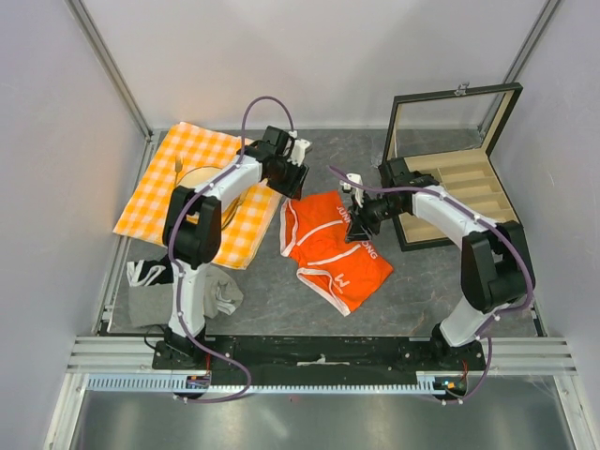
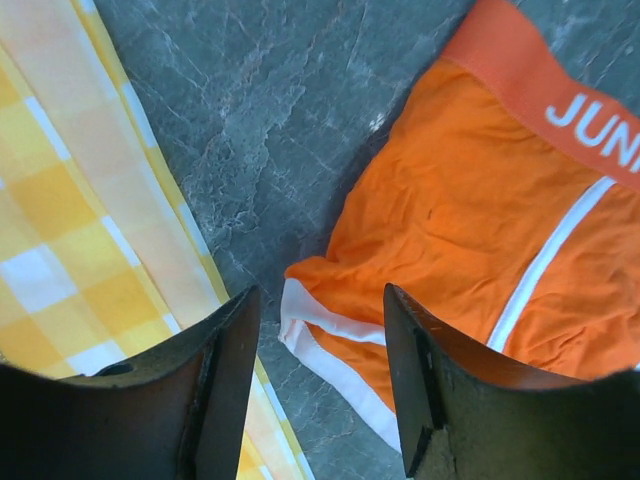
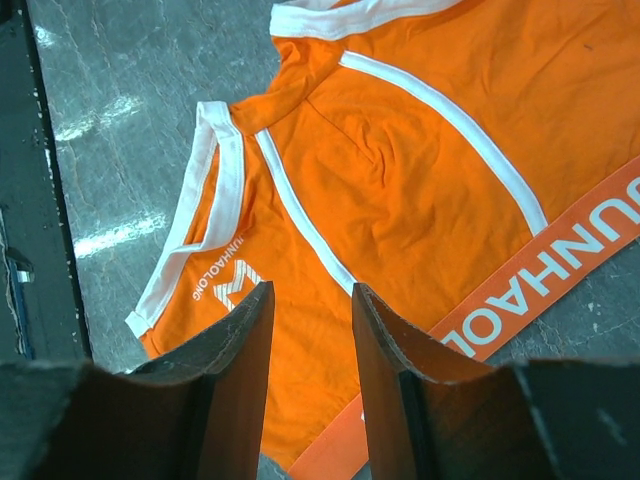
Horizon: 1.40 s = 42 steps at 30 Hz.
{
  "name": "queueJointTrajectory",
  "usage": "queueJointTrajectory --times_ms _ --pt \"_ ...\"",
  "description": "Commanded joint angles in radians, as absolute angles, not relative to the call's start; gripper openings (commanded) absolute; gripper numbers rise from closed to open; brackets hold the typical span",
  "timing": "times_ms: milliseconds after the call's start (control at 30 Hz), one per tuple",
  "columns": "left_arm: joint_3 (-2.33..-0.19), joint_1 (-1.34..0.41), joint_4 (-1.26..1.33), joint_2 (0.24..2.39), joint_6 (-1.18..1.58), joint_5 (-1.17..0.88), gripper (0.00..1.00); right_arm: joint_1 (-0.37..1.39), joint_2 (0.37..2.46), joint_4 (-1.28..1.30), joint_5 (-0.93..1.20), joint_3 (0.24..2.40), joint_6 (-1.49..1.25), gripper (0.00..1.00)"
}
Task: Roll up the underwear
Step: Fold the underwear at the center of the board.
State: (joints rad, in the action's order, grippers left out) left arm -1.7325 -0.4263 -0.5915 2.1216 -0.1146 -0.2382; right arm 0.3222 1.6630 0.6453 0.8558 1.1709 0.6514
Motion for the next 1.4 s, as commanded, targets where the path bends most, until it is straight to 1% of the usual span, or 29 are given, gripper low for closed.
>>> queueJointTrajectory --times_ms 0,33,100,167,200,233,267,300,333,367,400,433,467,533,600,733,967,1033,1100,1133,1200,1233,1267,1300,1367 --pt "-1.802 -0.416 -0.710 2.181 -0.212 -0.264 0.57 0.318 1.695 0.611 0.838 1.195 0.629 0.45" --pt "-1.802 -0.414 -0.710 2.187 -0.210 -0.274 0.56 0.318 1.701 0.601 0.803 1.206 0.620 0.45" --pt "-1.802 -0.411 -0.713 2.200 -0.207 -0.281 0.53 0.318 1.727 0.572 0.763 1.229 0.608 0.49" --pt "-1.801 -0.405 -0.710 2.206 -0.196 -0.299 0.52 0.314 1.782 0.561 0.703 1.300 0.609 0.51" --pt "-1.801 -0.405 -0.710 2.207 -0.195 -0.305 0.50 0.314 1.808 0.561 0.686 1.336 0.611 0.52" --pt "-1.802 -0.403 -0.710 2.207 -0.193 -0.314 0.49 0.314 1.840 0.564 0.671 1.427 0.609 0.52" --pt "-1.802 -0.400 -0.710 2.207 -0.189 -0.316 0.48 0.313 1.915 0.589 0.655 1.481 0.609 0.52" --pt "-1.801 -0.399 -0.712 2.210 -0.189 -0.324 0.45 0.311 1.955 0.606 0.655 1.536 0.611 0.53" --pt "-1.799 -0.397 -0.710 2.210 -0.183 -0.337 0.43 0.310 1.998 0.627 0.658 1.649 0.638 0.54" --pt "-1.799 -0.394 -0.710 2.214 -0.180 -0.345 0.41 0.311 2.081 0.682 0.673 1.707 0.652 0.54" --pt "-1.798 -0.391 -0.710 2.214 -0.178 -0.354 0.35 0.311 2.120 0.708 0.679 1.762 0.676 0.54" --pt "-1.795 -0.388 -0.709 2.215 -0.172 -0.368 0.33 0.313 2.153 0.731 0.686 1.849 0.705 0.54" --pt "-1.790 -0.384 -0.707 2.214 -0.169 -0.374 0.31 0.311 2.213 0.779 0.692 1.888 0.782 0.54" --pt "-1.776 -0.376 -0.692 2.212 -0.157 -0.403 0.29 0.313 2.253 0.819 0.710 1.958 0.866 0.55" --pt "-1.772 -0.370 -0.681 2.214 -0.153 -0.420 0.26 0.314 2.289 0.842 0.712 1.980 0.962 0.57" --pt "-1.772 -0.359 -0.676 2.220 -0.141 -0.451 0.23 0.328 2.330 0.851 0.681 2.034 1.015 0.58" --pt "-1.776 -0.345 -0.675 2.223 -0.127 -0.483 0.17 0.353 2.422 0.861 0.624 2.100 1.028 0.55" --pt "-1.781 -0.344 -0.675 2.223 -0.123 -0.494 0.12 0.363 2.434 0.861 0.606 2.109 1.028 0.53" --pt "-1.784 -0.342 -0.672 2.220 -0.115 -0.503 0.08 0.367 2.447 0.873 0.595 2.114 1.035 0.46" --pt "-1.783 -0.341 -0.672 2.220 -0.115 -0.505 0.06 0.368 2.450 0.899 0.597 2.114 1.054 0.35" --pt "-1.783 -0.339 -0.667 2.212 -0.110 -0.511 0.02 0.371 2.447 0.925 0.610 2.117 1.074 0.22" --pt "-1.782 -0.337 -0.664 2.210 -0.106 -0.511 0.02 0.370 2.445 0.934 0.612 2.117 1.080 0.15" --pt "-1.779 -0.334 -0.654 2.207 -0.103 -0.514 0.02 0.370 2.433 0.936 0.611 2.114 1.080 0.02" --pt "-1.781 -0.331 -0.650 2.201 -0.095 -0.521 0.02 0.370 2.424 0.936 0.611 2.109 1.080 0.00" --pt "-1.779 -0.328 -0.640 2.191 -0.086 -0.528 0.02 0.370 2.395 0.927 0.617 2.109 1.060 0.00"
